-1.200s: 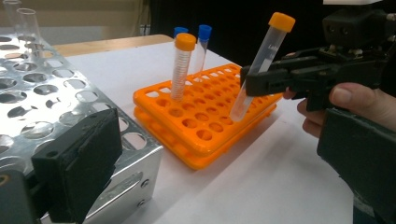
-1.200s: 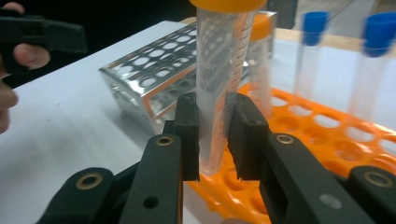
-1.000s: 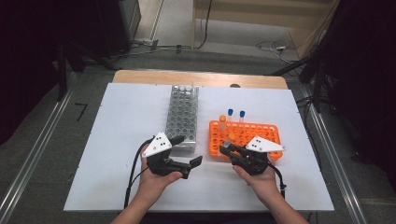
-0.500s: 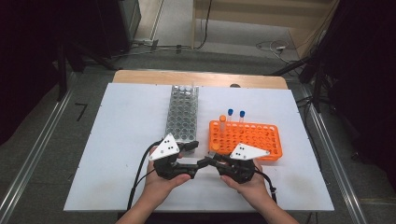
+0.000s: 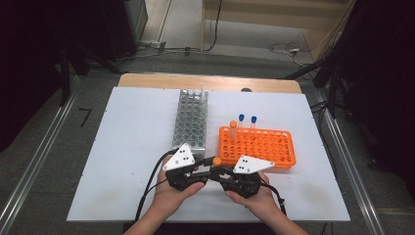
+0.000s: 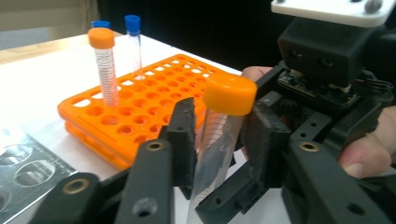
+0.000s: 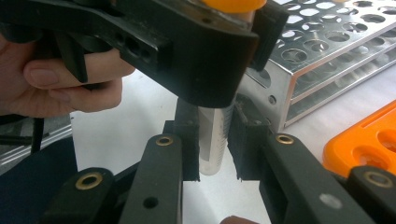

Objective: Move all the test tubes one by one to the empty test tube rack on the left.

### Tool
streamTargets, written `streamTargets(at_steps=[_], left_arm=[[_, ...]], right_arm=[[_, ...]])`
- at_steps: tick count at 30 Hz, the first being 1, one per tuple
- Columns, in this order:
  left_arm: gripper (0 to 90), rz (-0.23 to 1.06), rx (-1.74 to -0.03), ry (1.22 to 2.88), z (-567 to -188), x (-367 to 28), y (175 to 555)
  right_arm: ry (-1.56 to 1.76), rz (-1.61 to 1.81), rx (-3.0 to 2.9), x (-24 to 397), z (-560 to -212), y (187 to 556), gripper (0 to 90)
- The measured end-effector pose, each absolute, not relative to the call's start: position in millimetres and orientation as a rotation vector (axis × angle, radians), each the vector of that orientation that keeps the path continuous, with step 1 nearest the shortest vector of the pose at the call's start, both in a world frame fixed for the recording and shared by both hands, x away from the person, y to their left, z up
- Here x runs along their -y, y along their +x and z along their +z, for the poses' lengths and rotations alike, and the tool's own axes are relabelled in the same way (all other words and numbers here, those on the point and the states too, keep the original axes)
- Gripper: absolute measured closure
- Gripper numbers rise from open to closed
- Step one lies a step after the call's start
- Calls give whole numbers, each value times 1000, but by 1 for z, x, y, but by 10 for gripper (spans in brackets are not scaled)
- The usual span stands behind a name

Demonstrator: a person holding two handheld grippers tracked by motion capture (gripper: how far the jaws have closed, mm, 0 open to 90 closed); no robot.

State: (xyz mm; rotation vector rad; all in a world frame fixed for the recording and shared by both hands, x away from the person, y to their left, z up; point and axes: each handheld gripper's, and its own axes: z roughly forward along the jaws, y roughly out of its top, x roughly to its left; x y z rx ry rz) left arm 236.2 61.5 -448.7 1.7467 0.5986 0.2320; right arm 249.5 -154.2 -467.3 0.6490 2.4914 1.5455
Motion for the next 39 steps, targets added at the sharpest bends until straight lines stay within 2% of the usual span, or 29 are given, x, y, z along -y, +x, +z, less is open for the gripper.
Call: streamTargets(at_steps=[4,13,16,23,26,39], left_arm=[[726,256,-598,1753,-449,-62,236],[743,286,-603,1745,-448,-65,237],[743,299,-614,1736,-447,-68,238],[744,317,-647,1710,-444,-79,242],[743,324,-656,1700,-442,-83,246],[743,392,-705,1687,-426,-100,270]], right_arm=[[648,1552,-2495,155,-467,250,729],[655,1551,-2485,157,-467,251,712],[649,1568,-2477,160,-466,253,628],[682,1601,-2437,176,-462,260,353],[696,1607,-2406,186,-460,263,270],[727,1553,-2416,229,-464,268,98]])
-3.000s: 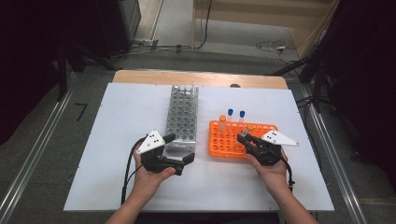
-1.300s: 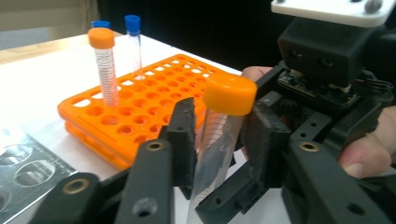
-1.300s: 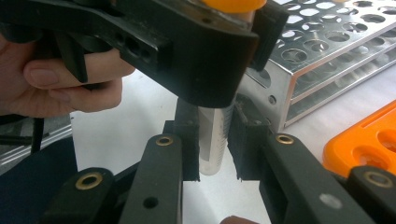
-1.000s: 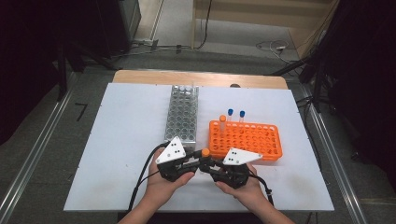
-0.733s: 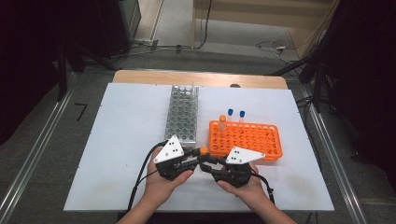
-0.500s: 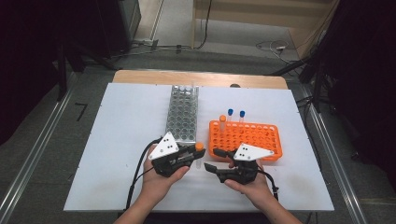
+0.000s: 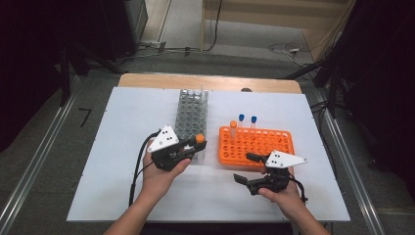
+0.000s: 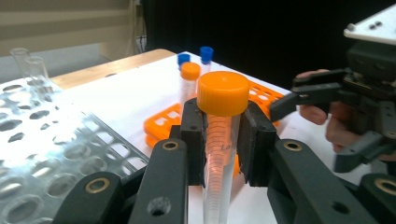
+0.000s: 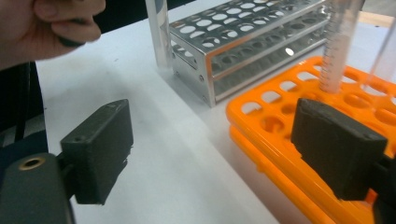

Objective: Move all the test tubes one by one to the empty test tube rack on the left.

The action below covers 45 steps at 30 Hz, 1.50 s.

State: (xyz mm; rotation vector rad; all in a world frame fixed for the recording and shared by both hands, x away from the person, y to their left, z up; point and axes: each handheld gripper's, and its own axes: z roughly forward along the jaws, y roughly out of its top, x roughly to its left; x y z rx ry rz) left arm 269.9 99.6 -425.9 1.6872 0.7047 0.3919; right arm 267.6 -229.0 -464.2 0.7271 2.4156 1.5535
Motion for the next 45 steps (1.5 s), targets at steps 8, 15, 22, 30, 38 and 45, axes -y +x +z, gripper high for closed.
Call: streamTargets(at_steps=[8,15,22,30,38,45], left_arm=[[743,402,-731,1644,-416,-105,293],[743,443,-762,1634,-410,-108,320],[743,454,-799,1615,-407,-111,348],[743,487,-791,1610,-399,-109,372],[743,510,-819,1602,-398,-105,397],[744,537,-841,1588,-401,-99,413]], right_arm=[[759,1531,-2402,255,-468,270,74],[798,1547,-2352,268,-469,278,14],[832,1560,-2312,276,-468,283,7],[855,1574,-2290,281,-468,285,7],[855,1577,-2292,282,-469,287,7],[858,1583,-2296,283,-469,287,8]])
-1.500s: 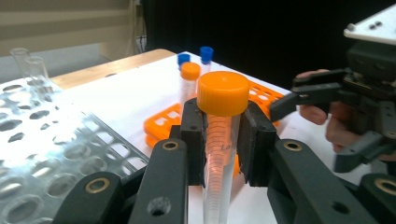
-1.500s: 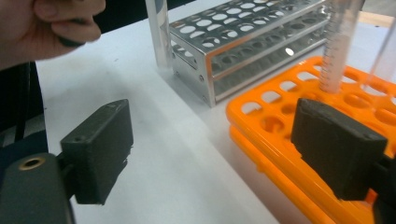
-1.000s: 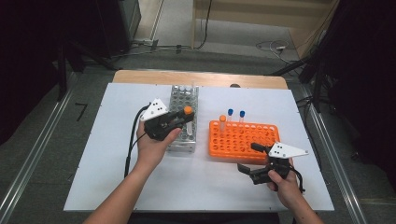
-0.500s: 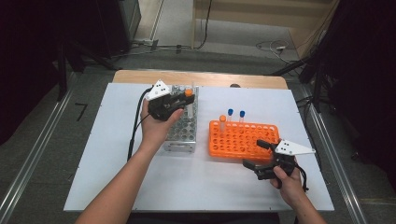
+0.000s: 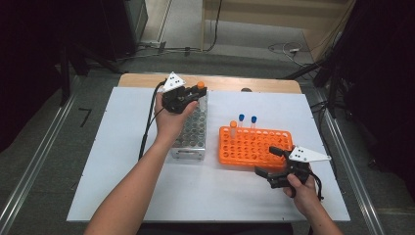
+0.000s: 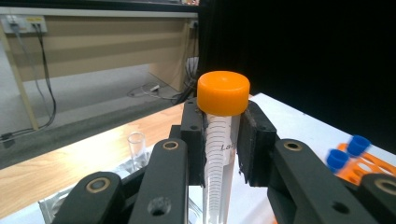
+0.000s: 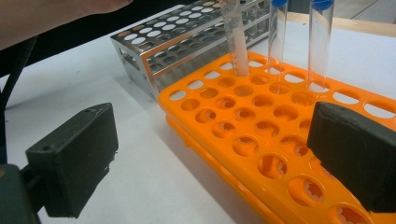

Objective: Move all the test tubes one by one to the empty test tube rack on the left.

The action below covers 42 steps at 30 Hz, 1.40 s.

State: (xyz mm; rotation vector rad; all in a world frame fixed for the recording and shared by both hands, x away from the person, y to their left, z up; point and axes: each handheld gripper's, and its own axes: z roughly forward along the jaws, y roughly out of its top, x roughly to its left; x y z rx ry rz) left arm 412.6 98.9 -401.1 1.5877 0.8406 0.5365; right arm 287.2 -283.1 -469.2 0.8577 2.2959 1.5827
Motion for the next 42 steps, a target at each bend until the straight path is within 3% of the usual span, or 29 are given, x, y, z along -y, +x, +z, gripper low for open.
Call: streamTargets(at_steps=[21,42], left_arm=[[744,582,-927,1553,-419,-95,448],[698,610,-991,1757,-428,-80,445]], right_arm=[[875,1595,-2298,284,-471,289,8],[877,1593,-2307,283,-472,290,9]])
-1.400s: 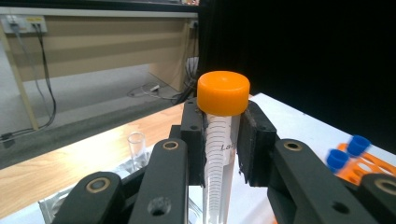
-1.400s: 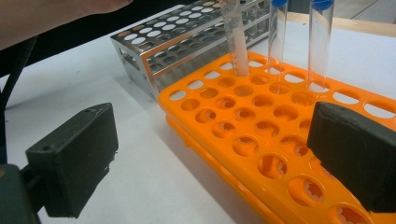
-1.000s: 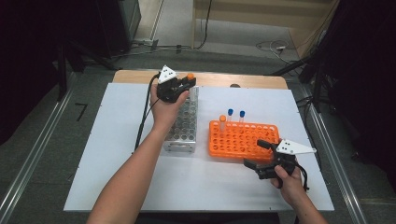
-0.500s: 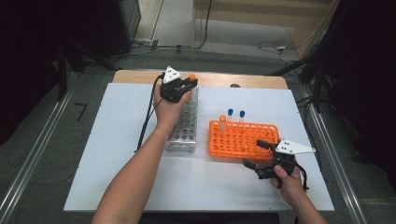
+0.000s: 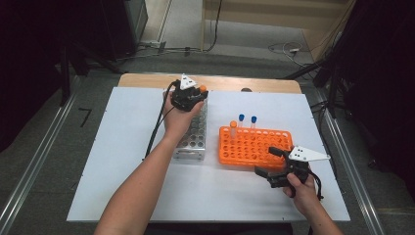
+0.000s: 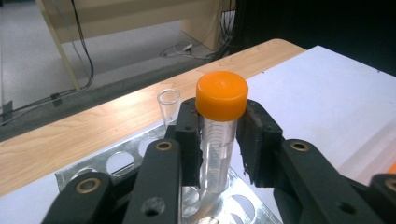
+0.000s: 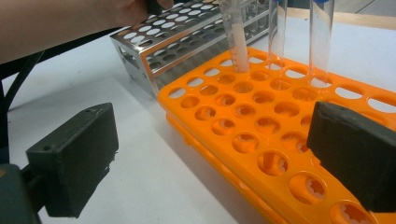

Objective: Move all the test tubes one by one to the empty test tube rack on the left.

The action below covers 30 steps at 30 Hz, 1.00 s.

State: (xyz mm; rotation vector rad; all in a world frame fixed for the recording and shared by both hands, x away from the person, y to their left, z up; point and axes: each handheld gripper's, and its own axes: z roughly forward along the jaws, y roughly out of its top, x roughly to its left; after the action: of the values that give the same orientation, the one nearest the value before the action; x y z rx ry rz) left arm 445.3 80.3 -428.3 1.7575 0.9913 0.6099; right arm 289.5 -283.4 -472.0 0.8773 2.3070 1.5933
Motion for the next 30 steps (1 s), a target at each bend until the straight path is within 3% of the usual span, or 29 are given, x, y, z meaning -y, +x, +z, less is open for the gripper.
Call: streamTargets(at_steps=[10,23,30], left_arm=[[530,518,-967,1736,-420,-86,437],[162,463,-913,1694,-408,-98,386],[107,462,-905,1658,-413,-109,353]], right_arm=[[879,1589,-2312,283,-473,291,10],[877,1583,-2317,279,-473,291,10],[881,1598,-2310,278,-470,291,9]])
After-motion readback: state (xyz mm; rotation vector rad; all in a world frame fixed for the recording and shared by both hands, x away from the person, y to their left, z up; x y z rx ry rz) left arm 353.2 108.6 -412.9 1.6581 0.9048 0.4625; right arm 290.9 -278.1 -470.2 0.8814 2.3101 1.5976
